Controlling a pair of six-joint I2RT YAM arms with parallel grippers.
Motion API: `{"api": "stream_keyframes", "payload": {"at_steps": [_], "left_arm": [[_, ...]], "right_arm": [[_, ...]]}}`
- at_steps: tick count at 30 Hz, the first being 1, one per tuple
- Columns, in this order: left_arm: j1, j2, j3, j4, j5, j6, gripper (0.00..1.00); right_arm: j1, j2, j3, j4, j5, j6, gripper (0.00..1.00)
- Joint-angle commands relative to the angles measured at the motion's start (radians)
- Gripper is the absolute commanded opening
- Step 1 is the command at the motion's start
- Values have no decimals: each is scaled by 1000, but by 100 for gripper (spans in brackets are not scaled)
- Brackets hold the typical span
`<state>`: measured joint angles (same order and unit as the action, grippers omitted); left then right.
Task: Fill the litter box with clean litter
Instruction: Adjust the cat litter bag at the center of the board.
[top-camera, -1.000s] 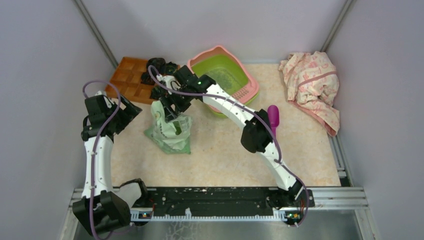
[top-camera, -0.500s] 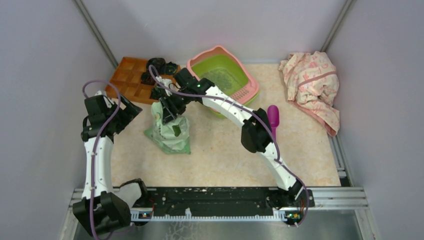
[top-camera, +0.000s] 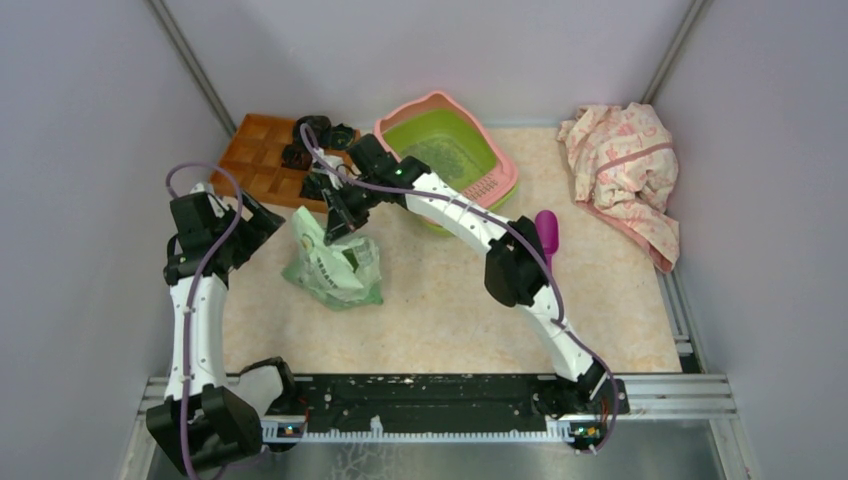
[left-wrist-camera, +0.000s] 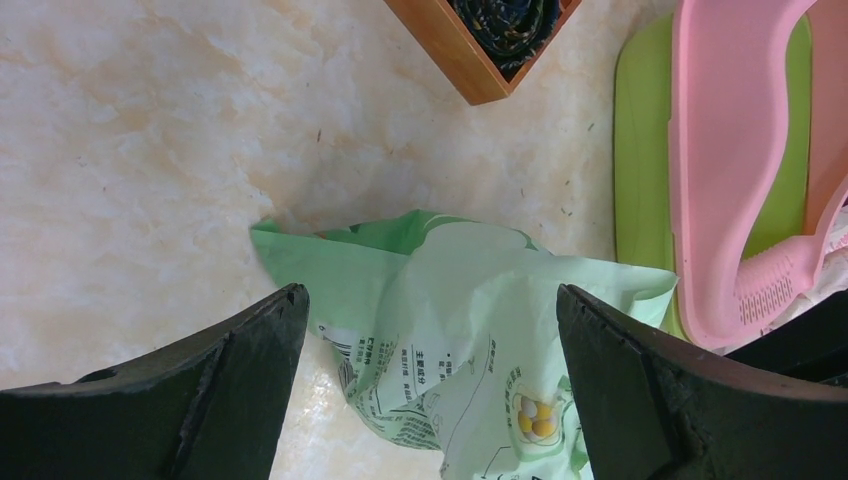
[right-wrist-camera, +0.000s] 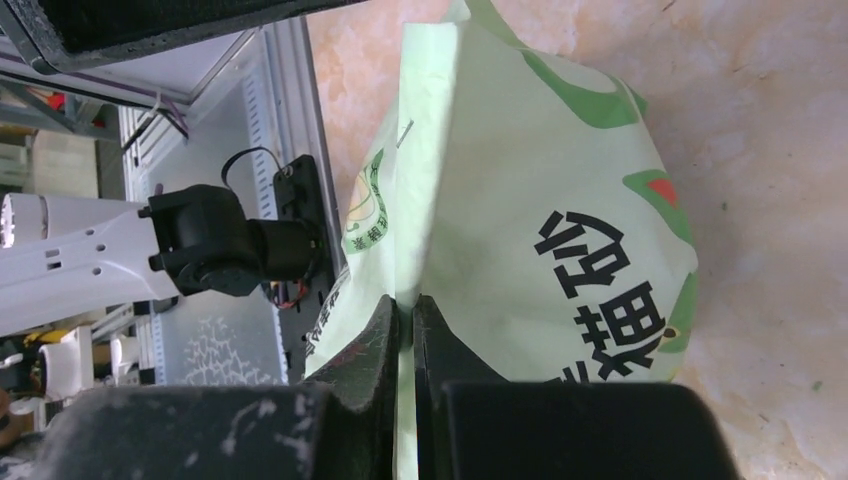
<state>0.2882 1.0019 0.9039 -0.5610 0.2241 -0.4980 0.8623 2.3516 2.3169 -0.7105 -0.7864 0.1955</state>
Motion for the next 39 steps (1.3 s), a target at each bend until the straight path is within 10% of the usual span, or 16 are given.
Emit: {"api": "stream_keyframes", "payload": {"at_steps": [1, 26, 29, 39], "left_arm": [[4, -23, -5, 19, 12, 6, 99], [5, -73, 6, 0, -23, 4, 99], [3, -69, 7, -7, -28, 9, 99], [5, -76, -1, 6, 0, 0, 99]], "right_arm": [[18, -152, 39, 61, 71, -13, 0], [190, -478, -39, -28, 516, -325, 0], [189, -498, -161, -30, 537, -353, 35], [-88, -931, -888, 323, 410, -315, 72]]}}
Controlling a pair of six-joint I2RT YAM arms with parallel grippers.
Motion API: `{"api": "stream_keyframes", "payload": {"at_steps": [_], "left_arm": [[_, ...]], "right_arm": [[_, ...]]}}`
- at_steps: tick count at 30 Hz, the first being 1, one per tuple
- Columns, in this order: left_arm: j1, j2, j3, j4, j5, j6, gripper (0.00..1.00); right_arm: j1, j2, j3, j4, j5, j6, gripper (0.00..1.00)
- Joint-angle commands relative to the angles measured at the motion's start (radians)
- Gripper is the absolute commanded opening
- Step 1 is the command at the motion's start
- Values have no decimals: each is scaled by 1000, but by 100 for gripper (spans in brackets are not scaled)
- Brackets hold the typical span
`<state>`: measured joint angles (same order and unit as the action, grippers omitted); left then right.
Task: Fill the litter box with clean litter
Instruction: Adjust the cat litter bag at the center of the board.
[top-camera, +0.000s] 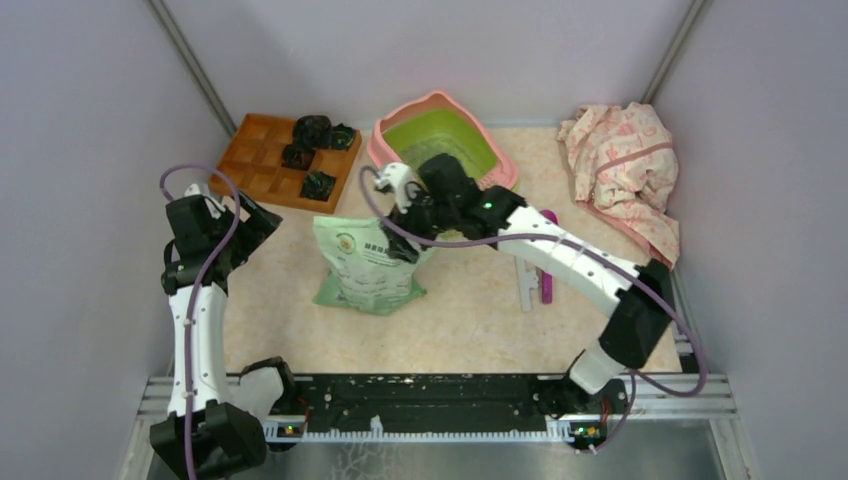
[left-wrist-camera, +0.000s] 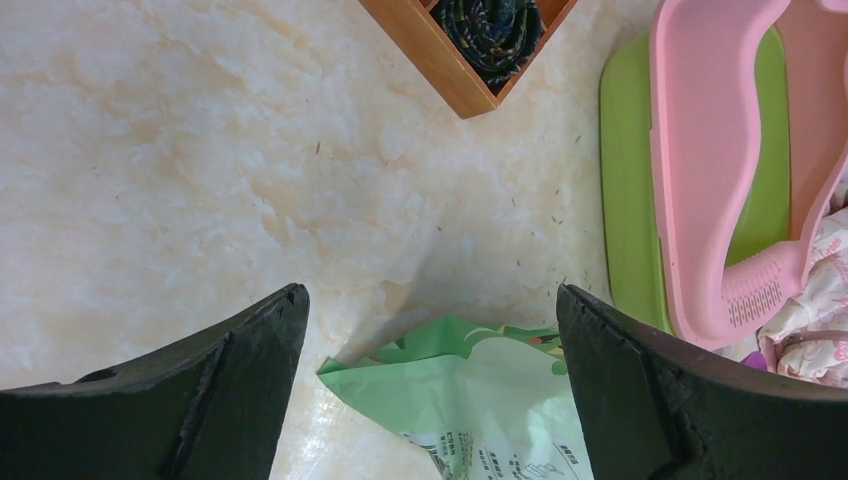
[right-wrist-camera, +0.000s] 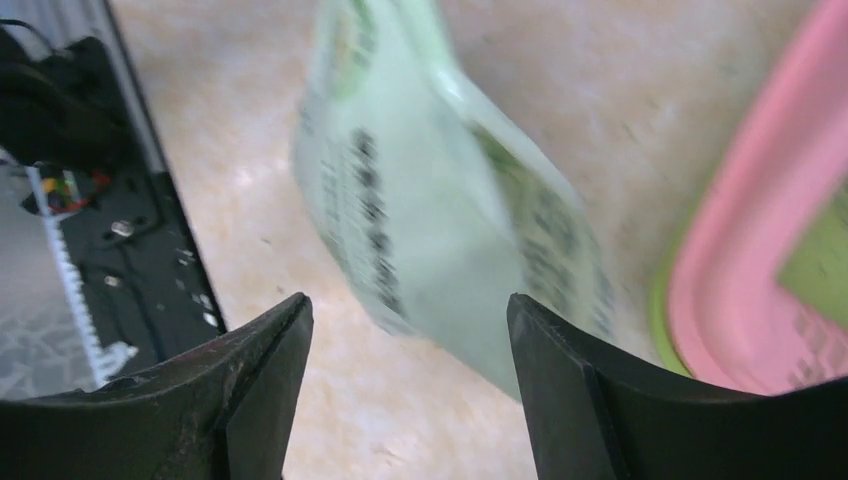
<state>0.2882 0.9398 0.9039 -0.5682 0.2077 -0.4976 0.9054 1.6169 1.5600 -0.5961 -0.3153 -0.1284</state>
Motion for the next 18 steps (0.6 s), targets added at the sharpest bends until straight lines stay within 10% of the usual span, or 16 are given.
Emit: {"api": "stream_keyframes", "payload": {"at_steps": [1, 18], "left_arm": [[4, -14, -2, 16, 19, -2, 99], [4, -125, -148, 232, 375, -37, 99]], "right_arm": [[-182, -211, -158, 211, -101, 9, 72], [-383, -390, -705, 659, -387, 232, 72]]}}
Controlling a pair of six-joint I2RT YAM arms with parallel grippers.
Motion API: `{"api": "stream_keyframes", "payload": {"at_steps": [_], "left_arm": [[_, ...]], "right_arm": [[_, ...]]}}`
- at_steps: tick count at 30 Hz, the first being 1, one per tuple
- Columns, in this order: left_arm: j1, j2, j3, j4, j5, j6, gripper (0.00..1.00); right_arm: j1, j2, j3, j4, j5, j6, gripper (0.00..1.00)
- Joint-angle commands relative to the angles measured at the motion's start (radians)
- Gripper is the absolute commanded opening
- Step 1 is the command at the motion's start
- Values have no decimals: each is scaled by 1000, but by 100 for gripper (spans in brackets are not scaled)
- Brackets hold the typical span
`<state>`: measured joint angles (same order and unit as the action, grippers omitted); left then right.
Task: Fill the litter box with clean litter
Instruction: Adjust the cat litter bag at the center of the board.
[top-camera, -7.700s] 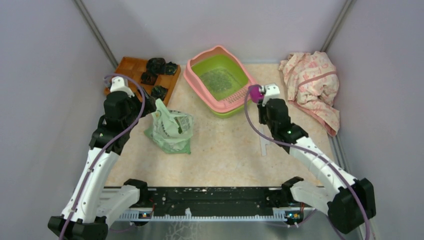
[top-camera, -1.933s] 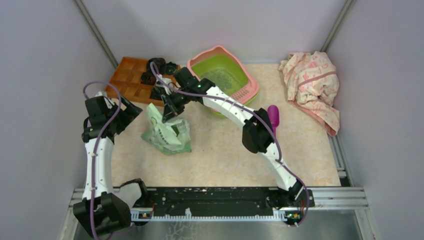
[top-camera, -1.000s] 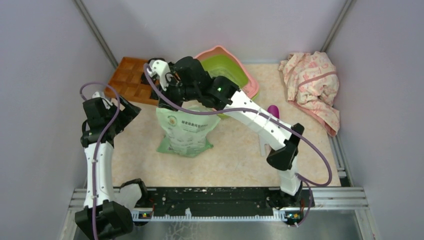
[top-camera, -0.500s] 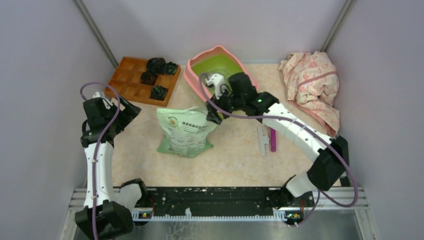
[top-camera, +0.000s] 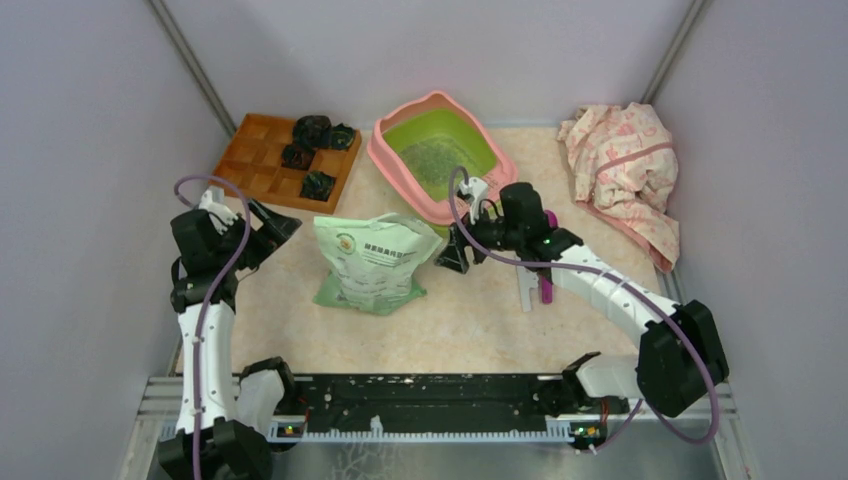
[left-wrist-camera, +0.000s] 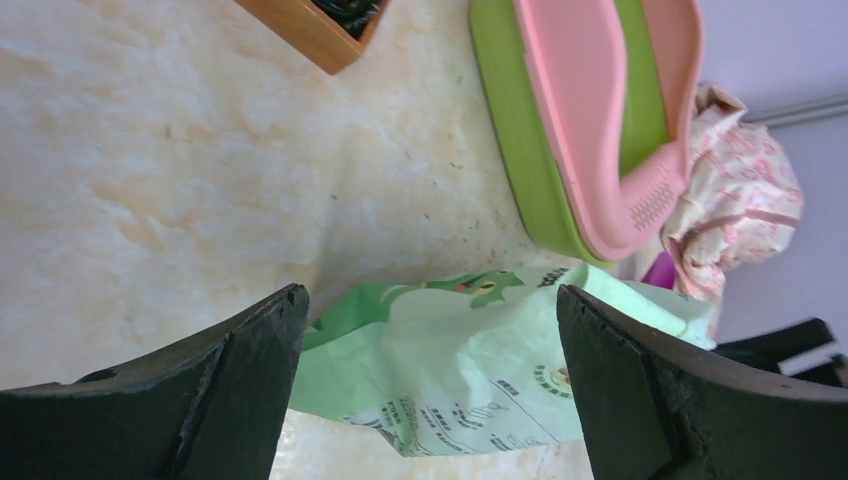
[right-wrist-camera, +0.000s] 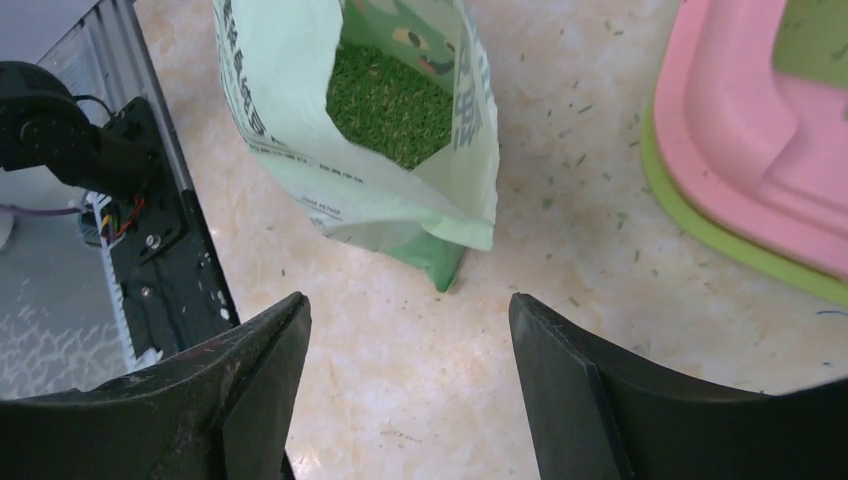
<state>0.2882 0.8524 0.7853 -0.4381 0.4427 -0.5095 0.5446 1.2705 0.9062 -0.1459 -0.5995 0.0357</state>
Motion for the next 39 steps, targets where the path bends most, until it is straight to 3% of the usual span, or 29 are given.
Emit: {"api": "stream_keyframes", "payload": {"at_steps": [1, 10, 14, 18, 21, 26, 33, 35, 39], "left_arm": [[3, -37, -31, 104, 154, -25, 99], [5, -11, -142, 249, 321, -47, 98], [3, -29, -208, 367, 404, -88, 97], [4, -39, -200, 357, 418, -86, 94], [4, -57, -220, 397, 433, -107, 87], [4, -70, -250, 521, 494, -172, 63], [3, -83, -240, 487, 486, -150, 57], [2, -84, -242, 484, 482, -147, 57], [3, -95, -228, 463, 465, -135, 57]], "right_arm": [[-23, -37, -64, 235, -114, 81, 72], [-24, 97, -81, 461, -214, 182, 72], [-23, 177, -57, 504, -248, 205, 72], [-23, 196, -69, 517, -243, 210, 70], [-23, 185, -80, 505, -222, 188, 70], [-23, 219, -77, 609, -292, 250, 66], [-11, 277, -19, 531, -307, 206, 61], [-3, 289, 12, 457, -286, 156, 55], [1, 272, 45, 441, -255, 150, 22]]}}
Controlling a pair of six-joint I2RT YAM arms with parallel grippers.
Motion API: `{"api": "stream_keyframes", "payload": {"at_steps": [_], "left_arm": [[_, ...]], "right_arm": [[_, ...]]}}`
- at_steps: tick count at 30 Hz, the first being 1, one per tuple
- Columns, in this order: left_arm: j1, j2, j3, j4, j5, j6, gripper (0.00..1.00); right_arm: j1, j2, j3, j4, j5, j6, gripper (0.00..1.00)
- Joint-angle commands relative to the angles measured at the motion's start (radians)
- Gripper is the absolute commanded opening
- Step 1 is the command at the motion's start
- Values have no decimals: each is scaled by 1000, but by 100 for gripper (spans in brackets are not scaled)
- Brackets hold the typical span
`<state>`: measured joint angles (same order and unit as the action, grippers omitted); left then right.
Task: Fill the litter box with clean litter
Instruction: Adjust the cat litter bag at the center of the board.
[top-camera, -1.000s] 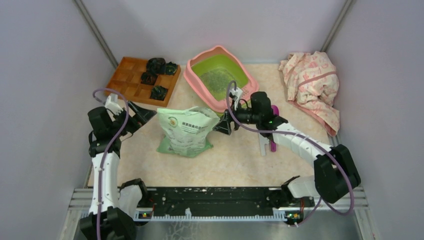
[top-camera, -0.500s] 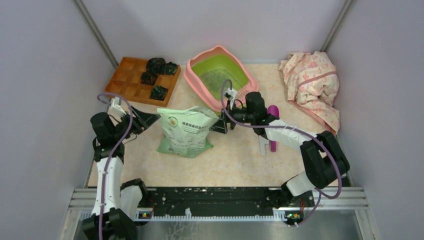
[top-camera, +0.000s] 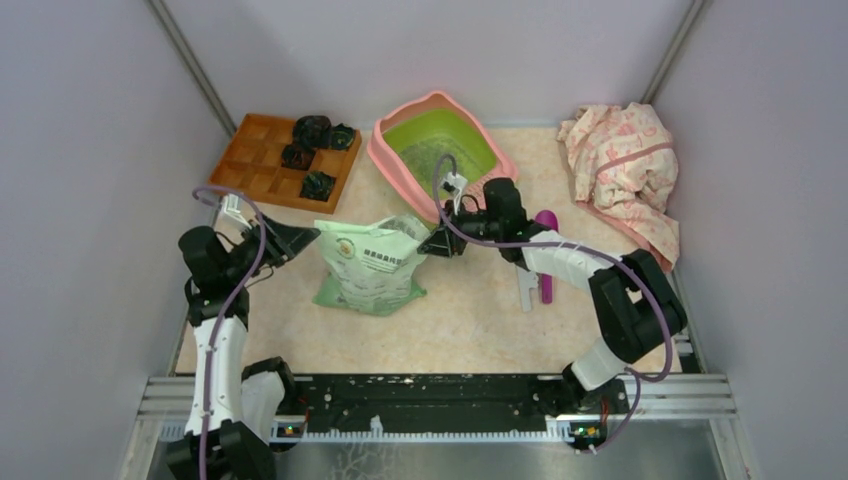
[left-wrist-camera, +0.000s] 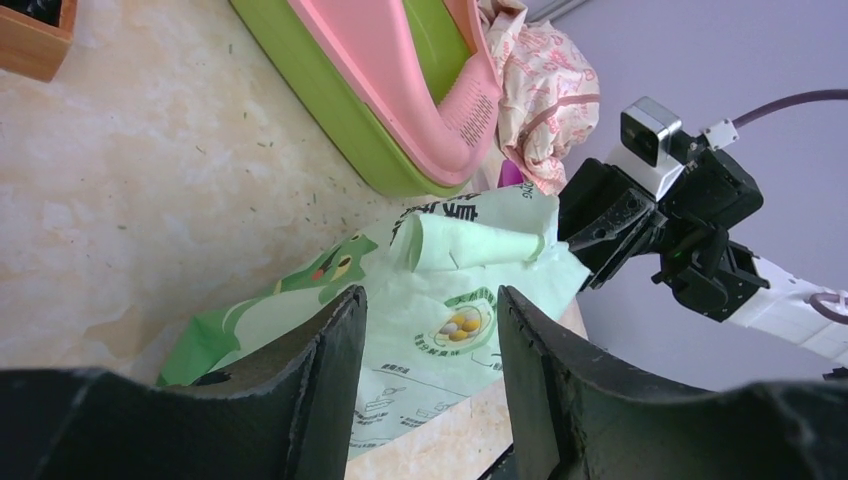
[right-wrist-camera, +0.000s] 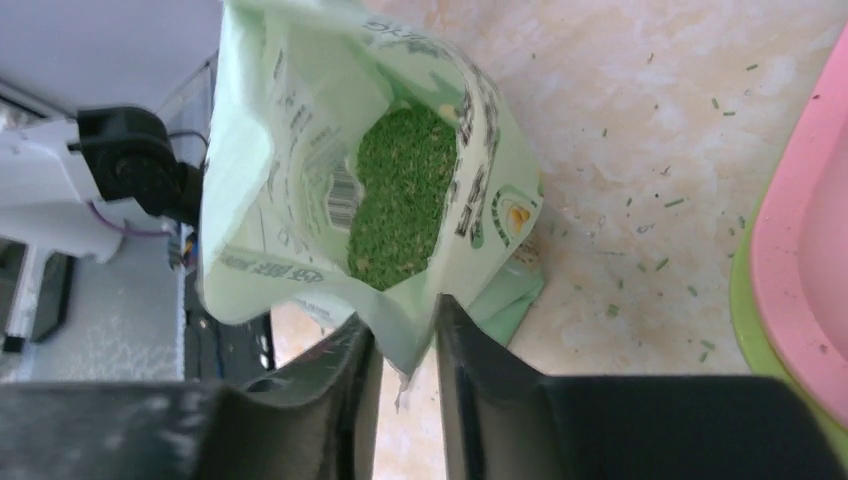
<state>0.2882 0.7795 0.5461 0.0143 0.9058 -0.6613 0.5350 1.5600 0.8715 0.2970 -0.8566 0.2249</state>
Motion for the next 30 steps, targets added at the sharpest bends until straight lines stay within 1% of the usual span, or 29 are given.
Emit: {"api": "stream_keyframes", "payload": {"at_steps": [1, 3, 7, 10, 12, 14, 17, 19, 22, 23, 24, 25, 26, 27, 30], "left_arm": [[2, -27, 18, 0, -5, 24, 57], [3, -39, 43, -58, -47, 48, 57], [3, -72, 87, -153, -146, 99, 58], [4, -98, 100, -197, -199, 116, 59], [4, -105, 107, -219, -221, 121, 59], [4, -118, 110, -230, -242, 123, 60], [4, -126, 129, -260, -292, 135, 62], [3, -114, 151, -277, -300, 150, 64], [3, -93, 180, -298, -298, 161, 67], [3, -91, 182, -295, -294, 161, 70], [3, -84, 187, -293, -294, 159, 74], [2, -74, 192, -293, -295, 151, 77], [2, -55, 208, -298, -289, 143, 79], [2, -31, 236, -325, -292, 140, 79], [3, 28, 339, -449, -351, 145, 81]], "right_arm": [[13, -28, 93, 2, 4, -31, 13], [25, -59, 129, -17, 31, -35, 0], [57, -128, 255, -158, 83, -108, 0], [76, -173, 334, -220, 108, -132, 0], [88, -199, 354, -247, 123, -146, 0], [107, -237, 361, -228, 136, -135, 0], [131, -270, 411, -263, 147, -146, 0], [132, -292, 405, -271, 149, -147, 0], [133, -301, 388, -361, 170, -182, 0], [131, -292, 396, -404, 168, -196, 7], [131, -267, 420, -443, 164, -215, 24], [132, -233, 462, -493, 149, -248, 37], [131, -193, 516, -548, 138, -285, 46], [132, -147, 580, -611, 145, -324, 52], [132, 1, 777, -762, 151, -429, 59]]}}
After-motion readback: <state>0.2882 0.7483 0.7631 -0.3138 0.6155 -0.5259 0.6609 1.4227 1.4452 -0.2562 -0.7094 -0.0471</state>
